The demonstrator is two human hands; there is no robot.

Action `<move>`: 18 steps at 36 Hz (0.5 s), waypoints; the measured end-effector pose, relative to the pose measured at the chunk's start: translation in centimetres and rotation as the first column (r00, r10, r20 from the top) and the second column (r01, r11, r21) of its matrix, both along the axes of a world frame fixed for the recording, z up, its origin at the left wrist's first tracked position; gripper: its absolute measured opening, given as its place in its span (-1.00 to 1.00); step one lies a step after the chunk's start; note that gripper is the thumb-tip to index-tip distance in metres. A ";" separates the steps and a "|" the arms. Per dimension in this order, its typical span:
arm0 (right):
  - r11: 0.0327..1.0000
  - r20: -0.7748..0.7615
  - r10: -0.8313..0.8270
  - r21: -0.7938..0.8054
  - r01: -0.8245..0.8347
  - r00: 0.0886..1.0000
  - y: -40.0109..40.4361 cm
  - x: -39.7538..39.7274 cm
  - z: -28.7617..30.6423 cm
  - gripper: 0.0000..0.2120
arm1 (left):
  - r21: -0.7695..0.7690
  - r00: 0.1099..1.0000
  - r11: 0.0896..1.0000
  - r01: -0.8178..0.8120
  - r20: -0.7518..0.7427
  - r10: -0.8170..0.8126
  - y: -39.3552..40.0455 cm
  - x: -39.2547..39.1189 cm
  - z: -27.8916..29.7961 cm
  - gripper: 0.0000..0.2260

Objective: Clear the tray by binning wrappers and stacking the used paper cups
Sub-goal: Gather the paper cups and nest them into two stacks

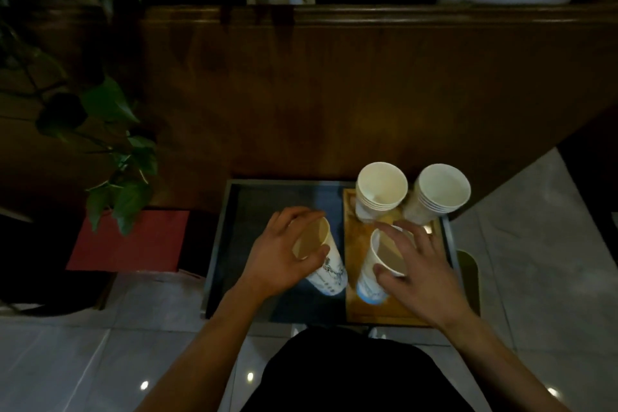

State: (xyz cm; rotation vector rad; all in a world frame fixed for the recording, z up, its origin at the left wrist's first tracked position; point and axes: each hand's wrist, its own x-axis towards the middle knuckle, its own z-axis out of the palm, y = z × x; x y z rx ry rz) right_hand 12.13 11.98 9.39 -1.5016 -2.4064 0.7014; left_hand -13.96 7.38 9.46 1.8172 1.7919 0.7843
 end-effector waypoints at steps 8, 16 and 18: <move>0.994 0.002 -0.104 -0.014 0.104 0.995 -0.8 5.1 -0.5 -0.37 | -0.015 0.999 0.999 0.040 0.037 -0.039 0.6 4.2 -0.2 -0.46; 0.986 -0.067 -0.166 -0.023 0.164 0.984 -0.3 8.3 0.1 -0.35 | 0.008 0.995 0.995 0.095 0.013 -0.095 1.4 6.4 -0.2 -0.51; 0.985 -0.084 -0.175 -0.019 0.174 0.981 -0.1 8.8 0.6 -0.35 | 0.017 0.995 0.995 0.102 0.000 -0.102 1.7 6.8 0.0 -0.51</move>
